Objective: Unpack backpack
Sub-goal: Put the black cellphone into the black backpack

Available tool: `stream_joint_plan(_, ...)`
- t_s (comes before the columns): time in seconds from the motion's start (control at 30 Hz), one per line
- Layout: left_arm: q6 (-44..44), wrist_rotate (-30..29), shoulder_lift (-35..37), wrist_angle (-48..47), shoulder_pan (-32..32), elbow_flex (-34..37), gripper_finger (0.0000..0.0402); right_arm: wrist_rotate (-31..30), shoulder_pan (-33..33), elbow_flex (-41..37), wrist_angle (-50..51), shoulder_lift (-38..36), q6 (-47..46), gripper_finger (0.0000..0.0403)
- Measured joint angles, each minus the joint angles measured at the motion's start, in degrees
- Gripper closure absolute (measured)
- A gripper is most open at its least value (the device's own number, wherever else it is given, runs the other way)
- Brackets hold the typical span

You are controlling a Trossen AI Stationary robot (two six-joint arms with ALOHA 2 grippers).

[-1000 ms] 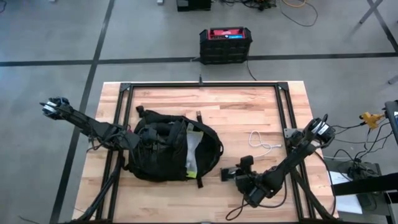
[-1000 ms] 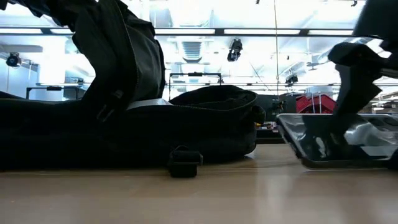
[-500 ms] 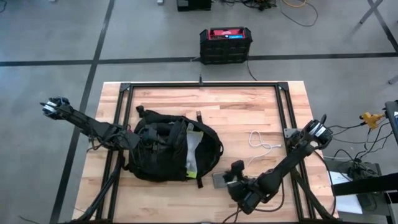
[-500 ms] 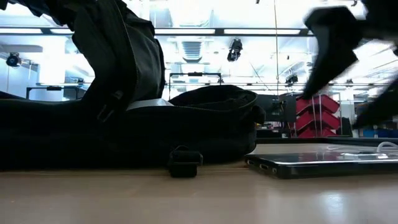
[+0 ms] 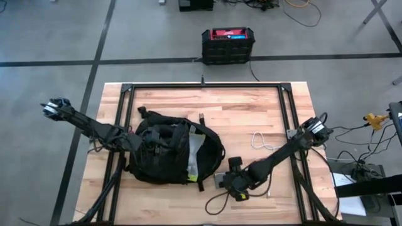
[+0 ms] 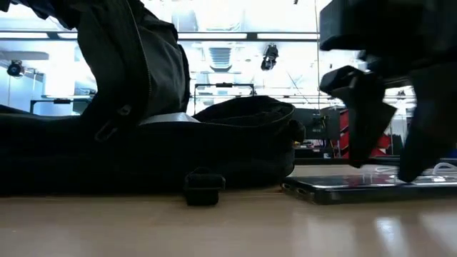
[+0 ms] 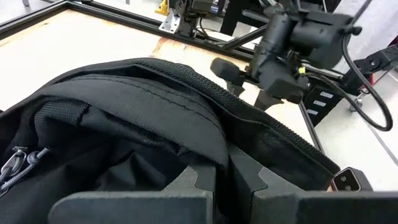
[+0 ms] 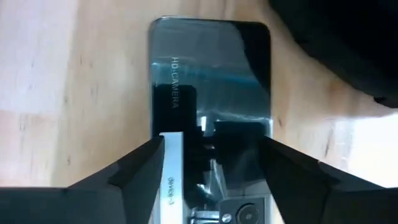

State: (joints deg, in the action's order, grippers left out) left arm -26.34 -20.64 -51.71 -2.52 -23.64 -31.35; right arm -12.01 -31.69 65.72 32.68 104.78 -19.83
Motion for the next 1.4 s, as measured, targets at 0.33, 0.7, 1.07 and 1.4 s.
stream_joint_plan(0.33,-0.83,0.19,-6.46,0.43,0.0,-0.07,0.0402,0.51,1.48,-3.65,-3.38,1.32,-0.01,0.0008)
stream_joint_plan(0.7,-1.21,0.34,-8.91,1.45,-0.05,-0.09,0.0402,12.31,5.52,-8.17,-12.33,3.44,2.41,0.0042)
stream_joint_plan(1.07,1.71,0.37,-8.72,1.61,-0.07,-0.56,0.0402,4.58,1.7,-5.5,-10.84,3.29,3.41,0.008)
stream_joint_plan(1.4,1.81,0.37,-8.64,1.66,-0.02,-0.66,0.0402,-4.73,-2.03,-3.51,-8.98,3.36,5.59,0.0078)
